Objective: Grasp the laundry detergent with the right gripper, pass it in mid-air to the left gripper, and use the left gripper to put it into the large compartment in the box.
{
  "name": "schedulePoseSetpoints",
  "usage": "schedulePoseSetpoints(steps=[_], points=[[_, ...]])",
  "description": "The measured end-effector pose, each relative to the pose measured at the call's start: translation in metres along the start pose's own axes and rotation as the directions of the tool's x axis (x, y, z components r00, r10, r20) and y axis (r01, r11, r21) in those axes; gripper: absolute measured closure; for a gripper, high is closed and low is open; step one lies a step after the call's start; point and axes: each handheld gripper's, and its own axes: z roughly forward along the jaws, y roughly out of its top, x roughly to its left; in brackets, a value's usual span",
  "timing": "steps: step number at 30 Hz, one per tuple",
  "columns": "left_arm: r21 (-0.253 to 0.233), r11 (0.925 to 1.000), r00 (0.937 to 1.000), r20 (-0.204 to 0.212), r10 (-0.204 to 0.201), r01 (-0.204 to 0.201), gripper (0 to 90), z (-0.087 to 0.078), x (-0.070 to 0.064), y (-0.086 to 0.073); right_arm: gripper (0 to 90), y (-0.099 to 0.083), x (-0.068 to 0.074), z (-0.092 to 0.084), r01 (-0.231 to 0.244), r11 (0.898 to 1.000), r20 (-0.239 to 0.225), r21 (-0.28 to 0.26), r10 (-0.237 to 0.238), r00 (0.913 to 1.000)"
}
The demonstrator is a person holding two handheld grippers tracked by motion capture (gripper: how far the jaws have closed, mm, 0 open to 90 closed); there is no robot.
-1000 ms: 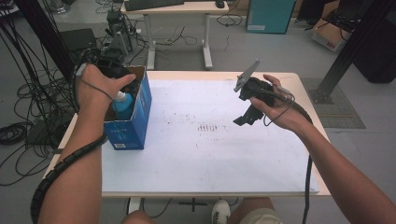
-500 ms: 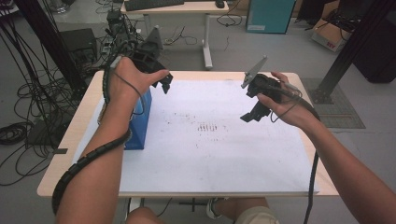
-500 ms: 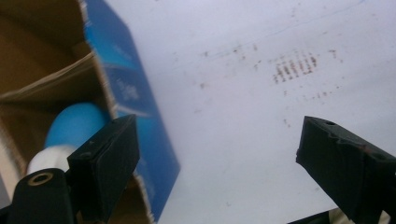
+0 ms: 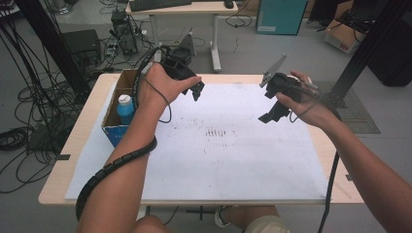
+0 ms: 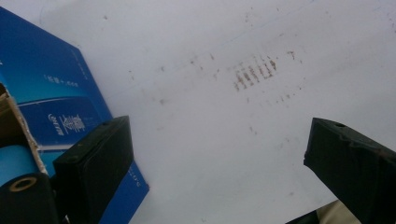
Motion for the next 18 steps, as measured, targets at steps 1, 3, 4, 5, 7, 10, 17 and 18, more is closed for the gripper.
schedulePoseSetpoints(steps=[1, 3, 4, 5, 7, 10, 17, 18], points=[[0.002, 1.0, 1.0, -0.001, 0.002, -0.002, 8.2, 0.0008, -0.001, 0.0001, 4.8, -0.0002, 0.0006, -0.0007, -0.017, 1.0, 0.002, 0.002, 0.017, 0.9999], [0.006, 0.9999, 1.0, 0.004, 0.009, -0.009, 8.0, 0.0021, -0.0025, 0.0004, 4.8, -0.001, -0.0001, -0.0016, -0.015, 1.0, 0.005, -0.001, 0.015, 0.9999], [0.005, 1.0, 1.0, 0.005, 0.005, -0.005, 7.9, 0.0024, -0.0032, 0.0006, 4.8, -0.0014, -0.0011, -0.0016, -0.005, 1.0, 0.004, -0.001, 0.005, 1.0], [0.0, 1.0, 1.0, 0.004, 0.008, -0.008, 8.0, 0.0024, -0.0034, 0.0007, 4.8, -0.0016, -0.0007, -0.0016, -0.016, 1.0, 0.005, -0.002, 0.016, 0.9999], [-0.003, 0.9999, 0.9999, 0.005, 0.016, -0.016, 7.9, 0.0017, -0.0037, 0.0008, 4.8, -0.0019, -0.0012, -0.0019, -0.014, 1.0, 0.008, 0.002, 0.014, 0.9999], [-0.003, 0.9998, 0.9998, 0.004, 0.021, -0.021, 7.8, 0.0016, -0.0042, 0.0011, 4.8, -0.0012, -0.0011, -0.0036, -0.014, 1.0, 0.011, 0.005, 0.014, 0.9998], [-0.004, 0.9996, 0.9995, 0.011, 0.029, -0.029, 7.8, 0.0044, -0.0053, 0.0013, 4.8, -0.0004, -0.0015, -0.004, -0.011, 1.0, 0.015, 0.007, 0.011, 0.9998], [-0.002, 0.9995, 0.9995, 0.01, 0.03, -0.03, 7.8, 0.005, -0.0049, 0.0012, 4.9, -0.0005, -0.0014, -0.0039, -0.015, 1.0, 0.015, 0.008, 0.015, 0.9998]])
